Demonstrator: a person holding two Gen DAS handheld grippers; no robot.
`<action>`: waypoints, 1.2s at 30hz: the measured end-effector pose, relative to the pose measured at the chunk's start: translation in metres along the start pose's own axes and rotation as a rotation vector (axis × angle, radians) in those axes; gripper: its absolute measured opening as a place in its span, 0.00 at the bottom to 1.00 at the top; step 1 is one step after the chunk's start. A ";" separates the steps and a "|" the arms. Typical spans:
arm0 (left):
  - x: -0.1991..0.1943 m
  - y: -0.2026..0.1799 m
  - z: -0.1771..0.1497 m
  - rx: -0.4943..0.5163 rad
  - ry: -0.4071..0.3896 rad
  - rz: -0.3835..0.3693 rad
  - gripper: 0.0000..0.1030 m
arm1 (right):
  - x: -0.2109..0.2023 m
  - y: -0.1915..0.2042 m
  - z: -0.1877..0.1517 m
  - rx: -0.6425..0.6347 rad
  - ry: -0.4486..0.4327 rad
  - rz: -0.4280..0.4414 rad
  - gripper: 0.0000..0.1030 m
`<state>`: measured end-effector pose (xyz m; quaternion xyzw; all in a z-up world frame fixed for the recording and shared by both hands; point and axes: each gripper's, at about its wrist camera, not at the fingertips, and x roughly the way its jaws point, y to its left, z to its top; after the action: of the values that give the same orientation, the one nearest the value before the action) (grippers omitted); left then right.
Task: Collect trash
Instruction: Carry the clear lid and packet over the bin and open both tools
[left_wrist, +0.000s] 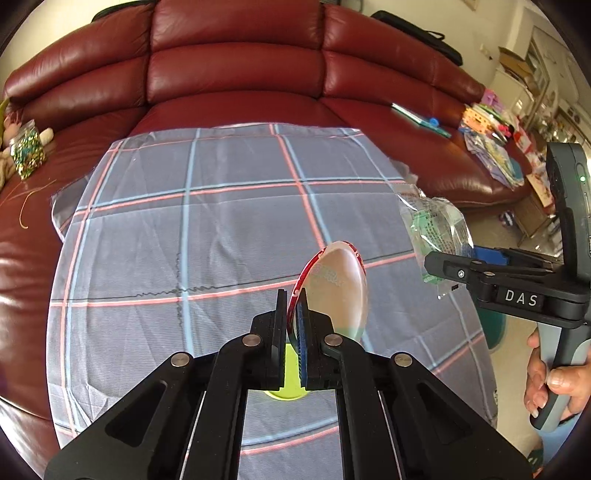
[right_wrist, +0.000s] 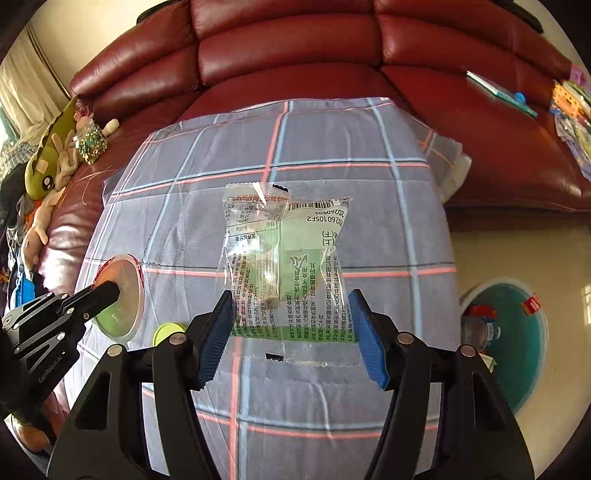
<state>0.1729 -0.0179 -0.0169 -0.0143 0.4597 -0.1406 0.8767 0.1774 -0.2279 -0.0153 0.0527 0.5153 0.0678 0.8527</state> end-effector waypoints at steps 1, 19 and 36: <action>-0.001 -0.009 0.000 0.014 0.000 -0.009 0.05 | -0.007 -0.008 -0.005 0.012 -0.007 -0.005 0.58; 0.016 -0.175 -0.010 0.271 0.040 -0.172 0.05 | -0.100 -0.160 -0.089 0.272 -0.113 -0.111 0.58; 0.084 -0.296 -0.021 0.455 0.164 -0.261 0.05 | -0.100 -0.261 -0.145 0.479 -0.075 -0.157 0.59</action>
<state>0.1318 -0.3219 -0.0509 0.1352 0.4799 -0.3529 0.7918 0.0195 -0.4994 -0.0372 0.2155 0.4870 -0.1245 0.8372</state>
